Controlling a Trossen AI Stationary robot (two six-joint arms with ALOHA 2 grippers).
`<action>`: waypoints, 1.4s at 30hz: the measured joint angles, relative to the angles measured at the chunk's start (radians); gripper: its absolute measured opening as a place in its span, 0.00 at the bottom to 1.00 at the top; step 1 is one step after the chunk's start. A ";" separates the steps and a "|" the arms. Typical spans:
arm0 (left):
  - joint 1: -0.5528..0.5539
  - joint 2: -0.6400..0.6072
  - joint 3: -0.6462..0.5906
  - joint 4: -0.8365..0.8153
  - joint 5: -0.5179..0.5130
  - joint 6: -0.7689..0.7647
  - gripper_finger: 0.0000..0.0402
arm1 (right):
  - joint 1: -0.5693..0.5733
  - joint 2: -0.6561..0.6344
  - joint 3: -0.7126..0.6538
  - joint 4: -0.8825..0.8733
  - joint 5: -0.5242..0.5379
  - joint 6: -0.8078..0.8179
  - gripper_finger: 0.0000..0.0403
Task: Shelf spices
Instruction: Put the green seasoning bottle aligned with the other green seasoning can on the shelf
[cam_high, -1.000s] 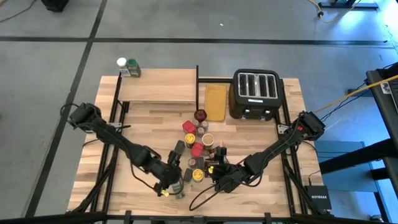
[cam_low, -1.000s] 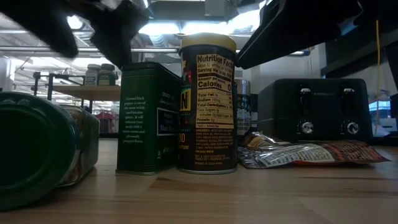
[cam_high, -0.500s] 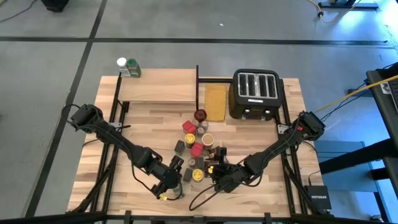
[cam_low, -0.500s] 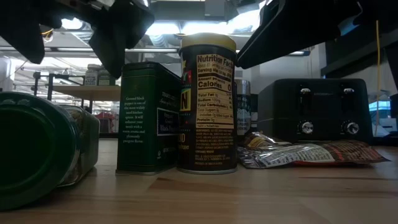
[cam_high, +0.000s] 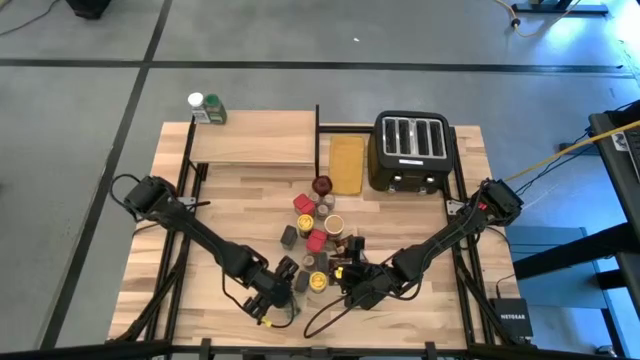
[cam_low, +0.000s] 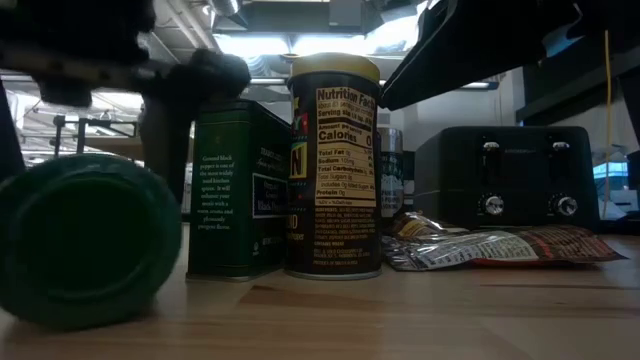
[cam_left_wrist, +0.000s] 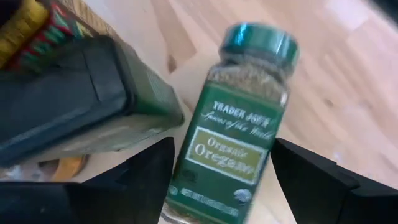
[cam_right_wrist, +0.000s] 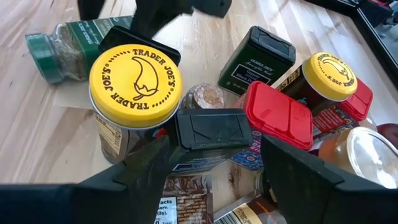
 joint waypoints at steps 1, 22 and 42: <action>0.000 0.006 0.000 -0.001 0.000 0.012 0.65 | 0.000 0.000 0.000 -0.001 0.000 0.000 0.64; -0.025 0.022 0.024 -0.078 -0.086 -0.350 0.47 | 0.000 0.000 0.000 -0.008 0.009 0.000 0.64; -0.363 -0.116 -0.105 -0.196 -1.041 -1.271 0.47 | 0.000 0.000 0.000 0.167 0.000 -0.088 0.64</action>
